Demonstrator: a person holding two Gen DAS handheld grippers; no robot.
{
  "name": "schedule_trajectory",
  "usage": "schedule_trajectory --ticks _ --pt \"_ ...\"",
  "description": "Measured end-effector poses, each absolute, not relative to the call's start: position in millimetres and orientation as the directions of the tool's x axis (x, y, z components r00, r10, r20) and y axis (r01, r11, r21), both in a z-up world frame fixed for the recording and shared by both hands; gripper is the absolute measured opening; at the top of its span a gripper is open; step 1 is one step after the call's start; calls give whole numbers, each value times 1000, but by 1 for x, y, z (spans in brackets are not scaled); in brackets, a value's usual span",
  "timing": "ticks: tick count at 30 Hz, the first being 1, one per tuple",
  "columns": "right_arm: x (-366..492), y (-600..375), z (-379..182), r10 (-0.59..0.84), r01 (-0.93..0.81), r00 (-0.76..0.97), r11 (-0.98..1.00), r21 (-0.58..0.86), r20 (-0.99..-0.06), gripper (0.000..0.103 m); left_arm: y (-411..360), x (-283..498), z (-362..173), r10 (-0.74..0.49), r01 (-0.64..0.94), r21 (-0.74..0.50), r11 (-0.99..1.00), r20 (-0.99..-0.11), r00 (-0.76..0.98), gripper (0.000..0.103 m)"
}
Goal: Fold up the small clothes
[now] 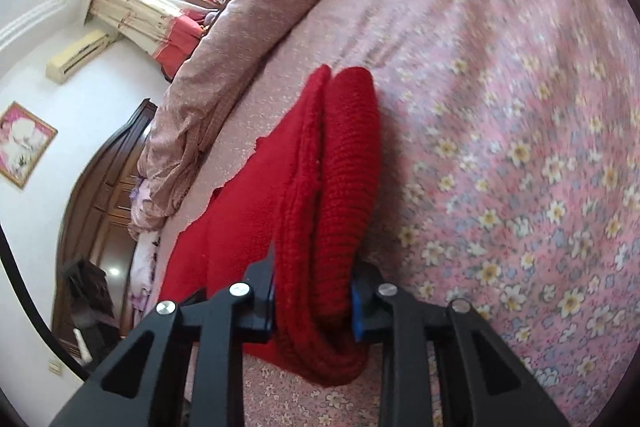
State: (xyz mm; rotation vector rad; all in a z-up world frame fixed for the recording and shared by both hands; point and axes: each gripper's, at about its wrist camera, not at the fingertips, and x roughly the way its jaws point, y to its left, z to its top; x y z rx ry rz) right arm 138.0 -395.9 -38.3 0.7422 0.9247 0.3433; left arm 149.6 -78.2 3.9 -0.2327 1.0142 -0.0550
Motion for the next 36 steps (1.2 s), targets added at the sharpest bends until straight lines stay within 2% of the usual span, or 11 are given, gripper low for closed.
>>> schedule_trajectory --ticks 3,6,8,12,18,23,27,31,34,36 --pt "139 -396 -39 555 59 573 706 706 -603 27 -92 149 -11 -124 -26 -156 987 -865 487 10" --pt "143 -396 -32 571 55 573 689 723 -588 26 -82 152 -24 -181 -37 -230 972 -846 501 12" --pt "150 -389 -10 588 -9 591 689 724 -552 24 -71 154 -25 -239 -68 -309 949 -842 484 12" --pt "163 -356 43 563 -112 614 756 645 -553 23 -69 151 -26 -251 -53 -318 947 -831 497 12" --pt "167 -243 118 530 -313 626 842 438 -571 21 -68 137 -18 -219 -83 -313 946 -808 547 11" --pt "174 -159 144 519 -386 604 855 348 -605 21 -7 112 6 -345 -133 -503 854 -740 578 11" --pt "176 -90 132 519 -409 578 852 326 -630 21 87 74 26 -288 -231 -541 809 -707 646 11" --pt "162 -7 77 491 -462 550 853 244 -675 21 169 42 16 -171 -359 -497 790 -741 649 11" --pt "150 42 15 448 -499 464 845 192 -765 22 202 25 -6 -198 -397 -552 733 -732 652 12" --pt "139 56 2 427 -528 489 839 132 -761 22 206 21 -15 -202 -408 -561 721 -732 650 12"
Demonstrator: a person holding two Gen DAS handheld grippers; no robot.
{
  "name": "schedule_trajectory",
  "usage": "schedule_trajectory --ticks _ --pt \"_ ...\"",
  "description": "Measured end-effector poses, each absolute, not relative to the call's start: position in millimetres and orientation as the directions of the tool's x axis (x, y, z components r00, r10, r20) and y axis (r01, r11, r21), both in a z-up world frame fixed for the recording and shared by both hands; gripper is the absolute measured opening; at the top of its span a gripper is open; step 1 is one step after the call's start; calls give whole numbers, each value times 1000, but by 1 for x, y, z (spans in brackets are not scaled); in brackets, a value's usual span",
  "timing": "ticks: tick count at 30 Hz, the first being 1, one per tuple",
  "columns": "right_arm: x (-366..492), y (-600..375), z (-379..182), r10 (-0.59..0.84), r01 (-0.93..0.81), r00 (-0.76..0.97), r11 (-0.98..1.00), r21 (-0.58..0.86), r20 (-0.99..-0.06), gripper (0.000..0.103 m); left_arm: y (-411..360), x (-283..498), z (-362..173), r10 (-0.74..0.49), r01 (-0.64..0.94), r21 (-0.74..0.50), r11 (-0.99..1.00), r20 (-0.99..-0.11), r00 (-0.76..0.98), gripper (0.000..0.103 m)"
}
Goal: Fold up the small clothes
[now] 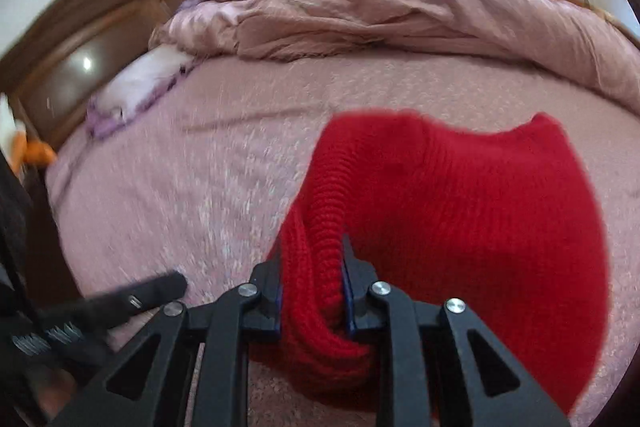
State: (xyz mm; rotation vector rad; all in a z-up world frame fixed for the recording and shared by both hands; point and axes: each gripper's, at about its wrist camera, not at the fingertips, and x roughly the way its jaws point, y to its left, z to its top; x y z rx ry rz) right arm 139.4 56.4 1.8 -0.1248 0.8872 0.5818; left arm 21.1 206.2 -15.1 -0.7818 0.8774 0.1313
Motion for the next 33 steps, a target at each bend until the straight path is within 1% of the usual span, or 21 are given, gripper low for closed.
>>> schedule_trajectory --ticks 1,3,5,7,8,9,10,11,12,13,14,15,17,19,20,22,26,29,32,33 --pt "131 62 3 406 -545 528 836 69 -746 22 205 22 -20 -202 -409 -553 726 -740 641 12" --pt "125 67 11 407 -558 565 829 31 -718 26 198 27 -28 -215 -407 -540 737 -758 616 12" --pt "127 58 18 478 -582 543 807 100 -691 38 188 32 -33 -243 -390 -538 747 -768 593 12" --pt "129 44 26 581 -594 485 767 241 -654 44 179 36 -30 -247 -360 -525 771 -768 591 12" --pt "129 32 33 622 -578 476 754 311 -622 45 175 36 -27 -252 -345 -525 778 -763 595 12" --pt "125 16 40 639 -553 497 755 353 -588 47 172 36 -24 -257 -334 -530 780 -757 601 17" --pt "116 -5 50 643 -518 538 762 388 -545 56 168 33 -18 -250 -335 -529 780 -754 608 20" --pt "108 -23 56 643 -500 566 765 406 -516 70 163 26 -10 -221 -345 -513 786 -754 619 28" --pt "99 -41 62 640 -488 597 768 415 -484 78 159 18 -1 -198 -343 -508 790 -741 642 38" --pt "83 -66 67 619 -470 650 783 406 -441 92 153 10 9 -202 -317 -533 785 -703 682 45" --pt "71 -85 67 585 -450 696 807 382 -416 98 148 6 14 -229 -286 -566 773 -669 707 61" --pt "64 -97 66 547 -429 732 833 350 -406 98 144 4 18 -272 -247 -608 755 -632 725 71" --pt "51 -120 52 442 -374 780 897 236 -442 98 137 8 20 -361 -200 -689 696 -577 732 73" --pt "47 -131 32 356 -330 779 933 146 -516 98 131 18 14 -381 -235 -716 658 -585 716 73" --pt "47 -136 19 328 -312 763 942 126 -558 97 127 21 12 -384 -253 -721 645 -592 709 73" --pt "47 -145 1 323 -292 727 944 153 -606 93 122 34 6 -405 -266 -735 623 -595 694 73" --pt "52 -149 -15 331 -284 679 941 181 -655 91 118 63 -8 -450 -287 -773 565 -581 678 73" --pt "51 -146 -18 332 -305 679 939 160 -655 91 125 75 -9 -442 -309 -794 524 -564 698 73" --pt "51 -139 -16 323 -318 689 939 130 -649 91 123 89 2 -399 -296 -777 556 -561 725 73" --pt "51 -140 -16 316 -317 698 941 118 -643 91 122 94 4 -379 -302 -766 567 -568 730 66"
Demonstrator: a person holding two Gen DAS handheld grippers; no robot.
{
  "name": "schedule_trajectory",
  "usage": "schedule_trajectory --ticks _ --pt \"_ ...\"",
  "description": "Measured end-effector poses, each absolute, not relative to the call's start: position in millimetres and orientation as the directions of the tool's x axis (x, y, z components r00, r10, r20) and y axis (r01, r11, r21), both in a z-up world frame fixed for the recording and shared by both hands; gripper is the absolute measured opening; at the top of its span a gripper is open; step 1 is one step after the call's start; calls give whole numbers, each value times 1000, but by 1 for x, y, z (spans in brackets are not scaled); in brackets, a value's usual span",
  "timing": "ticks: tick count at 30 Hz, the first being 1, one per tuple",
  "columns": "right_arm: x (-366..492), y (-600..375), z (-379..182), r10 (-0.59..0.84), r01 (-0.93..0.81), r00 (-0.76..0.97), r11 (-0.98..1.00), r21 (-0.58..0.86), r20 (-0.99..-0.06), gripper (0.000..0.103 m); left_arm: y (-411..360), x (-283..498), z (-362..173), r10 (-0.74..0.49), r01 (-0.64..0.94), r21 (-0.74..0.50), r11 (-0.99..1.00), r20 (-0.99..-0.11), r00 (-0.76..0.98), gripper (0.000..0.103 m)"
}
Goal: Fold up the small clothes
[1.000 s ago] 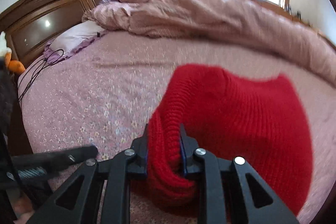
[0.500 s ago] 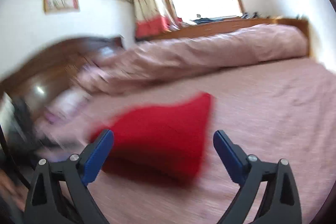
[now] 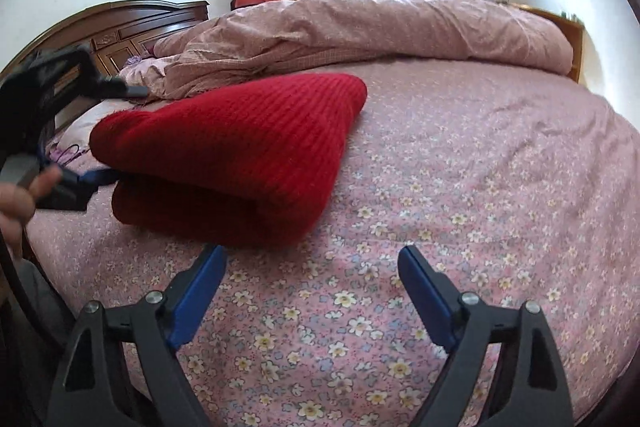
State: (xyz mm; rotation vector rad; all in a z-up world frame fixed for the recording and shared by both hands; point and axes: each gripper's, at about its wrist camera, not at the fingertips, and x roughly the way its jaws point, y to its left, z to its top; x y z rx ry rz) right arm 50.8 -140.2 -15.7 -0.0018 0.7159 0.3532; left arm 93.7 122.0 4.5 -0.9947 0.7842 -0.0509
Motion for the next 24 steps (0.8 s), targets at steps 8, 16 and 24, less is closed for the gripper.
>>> schedule_trajectory --ticks 8,16,24 --pt "62 -131 -15 274 -277 742 956 92 -612 91 115 110 32 -365 -204 -759 618 -507 781 18" --pt "80 -122 -18 224 -197 783 974 110 -580 91 107 113 61 -384 -103 -752 651 -443 811 18" --pt "95 -95 -15 167 -180 807 983 33 -566 91 107 107 65 -369 -77 -733 676 -427 826 18"
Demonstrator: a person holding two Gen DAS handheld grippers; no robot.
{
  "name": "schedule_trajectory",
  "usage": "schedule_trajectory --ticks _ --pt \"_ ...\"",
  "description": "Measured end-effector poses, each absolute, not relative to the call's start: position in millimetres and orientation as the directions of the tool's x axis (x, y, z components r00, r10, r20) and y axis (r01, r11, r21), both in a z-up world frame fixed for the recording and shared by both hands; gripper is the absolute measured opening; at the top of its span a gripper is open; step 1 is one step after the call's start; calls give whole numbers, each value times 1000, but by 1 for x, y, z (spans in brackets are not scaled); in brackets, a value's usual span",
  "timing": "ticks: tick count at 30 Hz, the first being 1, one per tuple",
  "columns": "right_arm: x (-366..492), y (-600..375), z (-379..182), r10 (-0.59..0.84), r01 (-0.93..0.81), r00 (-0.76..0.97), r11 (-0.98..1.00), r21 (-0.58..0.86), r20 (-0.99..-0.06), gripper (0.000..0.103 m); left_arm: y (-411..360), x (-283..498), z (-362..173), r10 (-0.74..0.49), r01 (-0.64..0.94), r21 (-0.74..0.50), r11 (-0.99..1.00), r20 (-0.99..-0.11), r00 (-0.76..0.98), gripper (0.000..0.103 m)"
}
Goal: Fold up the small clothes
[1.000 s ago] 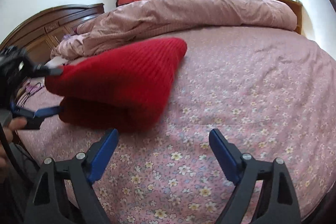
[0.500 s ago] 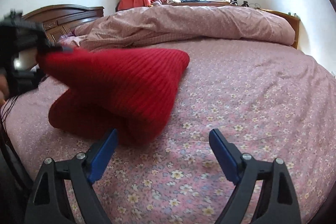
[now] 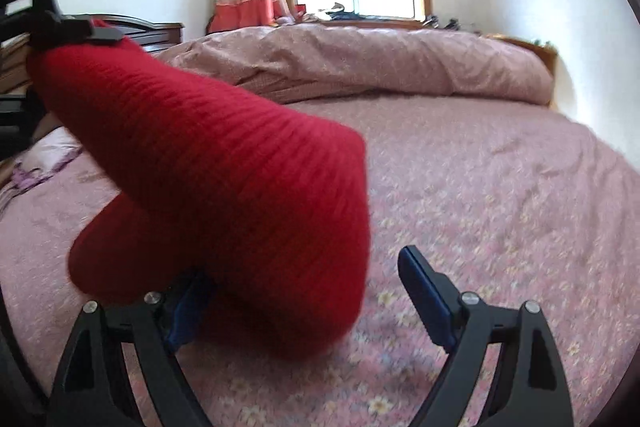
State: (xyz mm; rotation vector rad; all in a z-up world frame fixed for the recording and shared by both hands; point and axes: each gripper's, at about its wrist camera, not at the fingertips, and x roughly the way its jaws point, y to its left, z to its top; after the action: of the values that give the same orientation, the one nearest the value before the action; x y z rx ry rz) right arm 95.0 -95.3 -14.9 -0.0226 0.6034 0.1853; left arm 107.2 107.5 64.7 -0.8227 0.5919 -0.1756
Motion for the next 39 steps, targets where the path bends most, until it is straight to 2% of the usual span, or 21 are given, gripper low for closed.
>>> schedule_trajectory --ticks 3,5,7,10,17,20,22,27,28,29,31,33,35,37,38,39 --pt "98 -121 -19 106 -51 806 993 111 -582 94 115 100 62 -290 -120 -690 713 -447 846 16" --pt "99 -148 -30 206 -56 777 964 261 -595 95 121 97 50 -288 -151 -709 689 -458 841 15" --pt "100 -162 -36 252 -43 750 941 335 -612 95 122 92 37 -273 -175 -699 693 -479 834 15" --pt "95 -160 -37 243 -54 750 950 308 -615 95 120 80 24 -213 -207 -639 741 -516 829 15" --pt "70 -162 -40 232 -118 733 969 217 -640 95 126 71 -14 -183 -284 -601 747 -597 782 19" --pt "57 -160 -37 169 -118 734 986 122 -657 96 123 72 -19 -150 -304 -569 764 -615 774 23" --pt "49 -170 -39 61 -28 731 998 59 -680 96 123 70 -18 -147 -307 -567 764 -616 774 25" --pt "54 -199 -25 47 62 727 989 133 -685 92 130 56 -14 -190 -305 -622 721 -602 776 31" --pt "57 -202 -21 53 68 725 987 147 -687 80 131 50 -10 -190 -311 -624 717 -604 774 31" --pt "62 -202 -16 61 64 723 986 155 -689 63 132 44 -5 -183 -309 -624 717 -597 781 31" --pt "68 -200 -8 78 42 726 987 158 -683 49 131 30 11 -143 -298 -607 737 -570 809 31" --pt "72 -197 5 140 -6 752 979 205 -644 43 128 20 28 -99 -285 -566 774 -551 828 32" --pt "78 -193 15 213 -54 750 963 264 -626 23 125 20 41 -80 -267 -541 798 -534 842 32" --pt "86 -182 24 272 -99 723 950 295 -635 10 120 31 52 -95 -230 -524 820 -521 849 36" --pt "91 -174 29 265 -110 712 957 269 -651 9 117 40 54 -112 -206 -510 835 -524 845 42" --pt "93 -165 33 252 -119 707 963 241 -660 7 112 49 56 -126 -186 -488 853 -537 834 42"
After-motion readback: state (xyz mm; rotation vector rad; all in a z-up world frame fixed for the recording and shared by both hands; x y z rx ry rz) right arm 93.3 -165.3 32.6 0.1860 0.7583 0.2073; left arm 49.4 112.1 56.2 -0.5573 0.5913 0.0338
